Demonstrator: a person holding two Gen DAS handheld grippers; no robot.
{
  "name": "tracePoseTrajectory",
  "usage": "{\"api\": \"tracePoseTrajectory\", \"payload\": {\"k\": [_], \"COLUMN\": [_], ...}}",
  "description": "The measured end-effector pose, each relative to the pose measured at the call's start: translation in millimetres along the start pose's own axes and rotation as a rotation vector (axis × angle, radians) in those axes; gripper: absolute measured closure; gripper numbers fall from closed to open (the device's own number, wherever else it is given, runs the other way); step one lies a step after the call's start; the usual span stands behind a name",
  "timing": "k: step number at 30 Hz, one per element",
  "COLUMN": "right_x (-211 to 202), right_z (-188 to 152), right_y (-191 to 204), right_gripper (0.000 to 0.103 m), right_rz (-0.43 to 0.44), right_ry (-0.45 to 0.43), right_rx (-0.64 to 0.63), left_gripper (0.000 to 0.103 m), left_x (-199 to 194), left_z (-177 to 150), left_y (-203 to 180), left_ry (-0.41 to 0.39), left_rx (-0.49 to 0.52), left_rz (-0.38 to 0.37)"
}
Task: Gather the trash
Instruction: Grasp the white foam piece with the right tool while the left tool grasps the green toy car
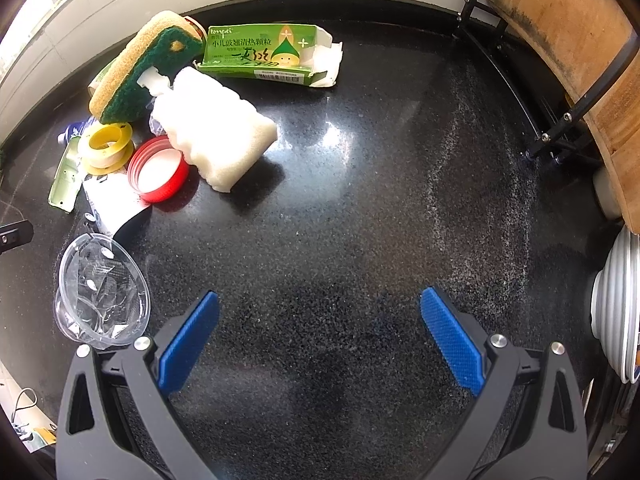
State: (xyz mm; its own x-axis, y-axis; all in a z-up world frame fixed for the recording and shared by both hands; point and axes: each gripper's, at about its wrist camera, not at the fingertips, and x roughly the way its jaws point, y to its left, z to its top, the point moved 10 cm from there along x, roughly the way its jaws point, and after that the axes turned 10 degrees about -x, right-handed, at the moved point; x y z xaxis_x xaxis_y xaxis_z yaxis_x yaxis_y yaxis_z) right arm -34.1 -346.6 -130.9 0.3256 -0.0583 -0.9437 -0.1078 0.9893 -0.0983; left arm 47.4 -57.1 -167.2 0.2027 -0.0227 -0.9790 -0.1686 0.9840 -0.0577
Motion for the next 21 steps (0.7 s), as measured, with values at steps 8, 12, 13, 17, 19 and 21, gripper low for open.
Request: {"api": "tracePoseTrajectory", "payload": {"k": [8, 12, 13, 17, 19, 21], "right_x": [2, 3, 2, 4, 6, 8], "right_z": [10, 32, 40, 72, 85, 97], "right_y": [0, 2, 3, 13, 20, 26], "right_gripper": [0.006, 0.006, 0.006, 0.006, 0.006, 0.006], "right_rz": [-0.007, 0.02, 0.023, 0.056, 0.086, 0.096], "right_ry": [-0.002, -0.002, -0.008, -0.02, -0.019, -0.019], "right_rx": [-0.031, -0.065, -0.072, -0.126, -0.158, -0.194], "left_gripper": [0.005, 0.005, 0.005, 0.005, 0.005, 0.005], "left_x": [5, 9, 10, 19, 21, 22], "left_z": [5, 16, 18, 29, 37, 46], "left_y": [1, 0, -1, -5, -6, -10], "left_ry": [0.005, 0.01, 0.012, 0.03, 0.031, 0.029], "left_rx": [-0.004, 0.004, 0.003, 0.015, 0.008, 0.001], "left_rz": [0.004, 0.019, 0.02, 0.034, 0.036, 0.026]}}
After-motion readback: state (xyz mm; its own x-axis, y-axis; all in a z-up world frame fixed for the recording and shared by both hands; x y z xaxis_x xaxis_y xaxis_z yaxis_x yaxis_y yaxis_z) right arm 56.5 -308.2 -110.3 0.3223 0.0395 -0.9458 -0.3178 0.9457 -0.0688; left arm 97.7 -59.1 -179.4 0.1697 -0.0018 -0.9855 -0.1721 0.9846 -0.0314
